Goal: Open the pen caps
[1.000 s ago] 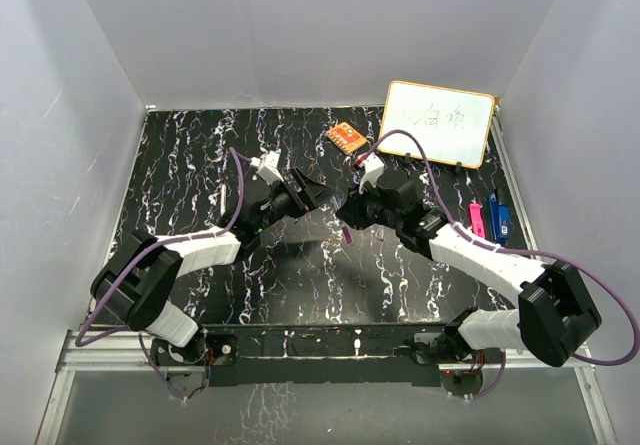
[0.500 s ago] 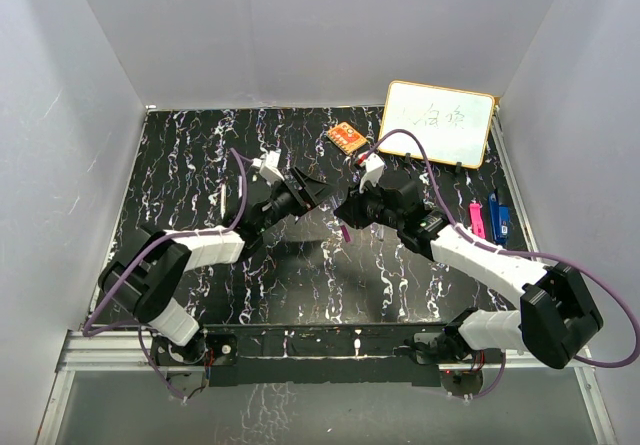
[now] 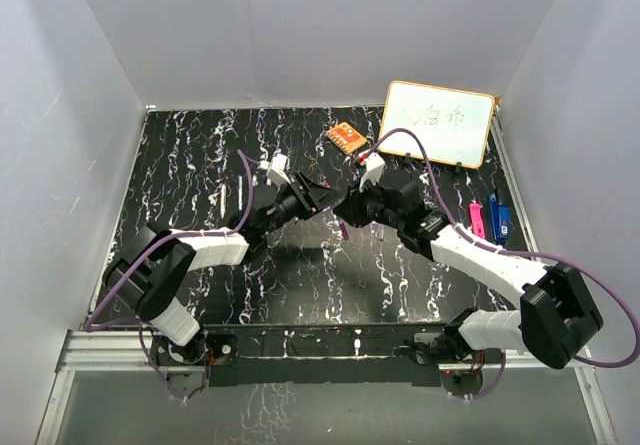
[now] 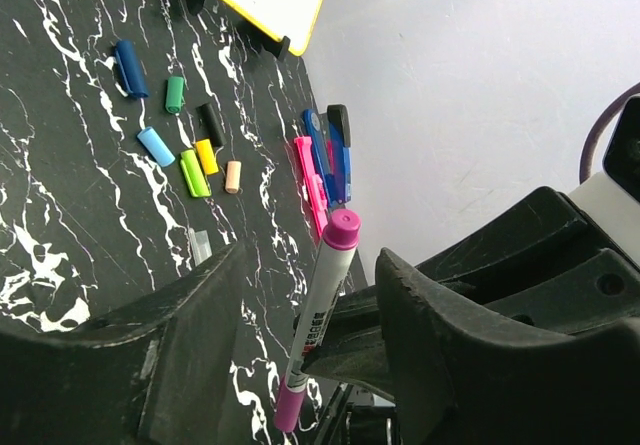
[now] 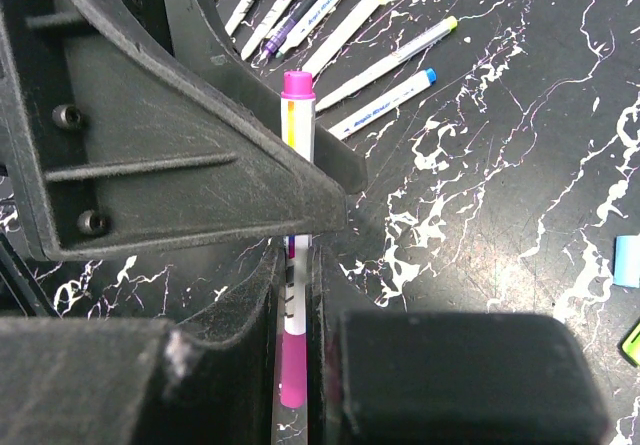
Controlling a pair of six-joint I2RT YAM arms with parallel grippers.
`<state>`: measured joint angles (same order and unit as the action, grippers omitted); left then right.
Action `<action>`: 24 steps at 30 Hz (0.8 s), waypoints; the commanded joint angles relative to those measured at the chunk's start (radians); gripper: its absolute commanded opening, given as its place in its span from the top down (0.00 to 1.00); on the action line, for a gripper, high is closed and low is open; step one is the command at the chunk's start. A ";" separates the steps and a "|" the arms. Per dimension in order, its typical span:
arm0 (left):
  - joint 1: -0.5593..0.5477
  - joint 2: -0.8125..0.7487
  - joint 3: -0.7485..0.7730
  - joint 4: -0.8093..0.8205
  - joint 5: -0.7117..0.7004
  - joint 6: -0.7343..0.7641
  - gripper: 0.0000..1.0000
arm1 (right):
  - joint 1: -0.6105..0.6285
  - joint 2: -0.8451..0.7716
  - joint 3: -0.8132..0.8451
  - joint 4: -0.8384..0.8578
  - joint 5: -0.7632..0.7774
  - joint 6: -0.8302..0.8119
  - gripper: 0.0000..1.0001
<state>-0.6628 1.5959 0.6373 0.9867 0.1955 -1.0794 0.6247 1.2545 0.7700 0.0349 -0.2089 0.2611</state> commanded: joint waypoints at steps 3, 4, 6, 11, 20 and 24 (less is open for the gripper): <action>-0.022 0.003 0.007 0.059 0.001 0.008 0.53 | 0.002 -0.011 0.013 0.078 -0.003 0.002 1.00; -0.026 0.003 0.008 0.060 0.001 0.009 0.55 | 0.002 -0.008 0.015 0.077 -0.005 0.001 1.00; -0.027 0.003 0.007 0.061 -0.001 0.011 0.59 | 0.002 -0.010 0.014 0.078 -0.004 0.001 1.00; -0.030 0.000 0.005 0.060 -0.001 0.015 0.69 | 0.003 -0.012 0.012 0.079 0.000 0.000 1.00; -0.032 -0.001 0.006 0.055 0.000 0.023 1.00 | 0.002 -0.007 0.020 0.079 0.000 -0.001 1.00; -0.033 -0.007 0.002 0.046 -0.012 0.026 1.00 | 0.002 -0.013 0.016 0.075 0.005 0.001 0.87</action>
<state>-0.6880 1.5993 0.6369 0.9928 0.1833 -1.0649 0.6247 1.2549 0.7700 0.0460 -0.2092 0.2642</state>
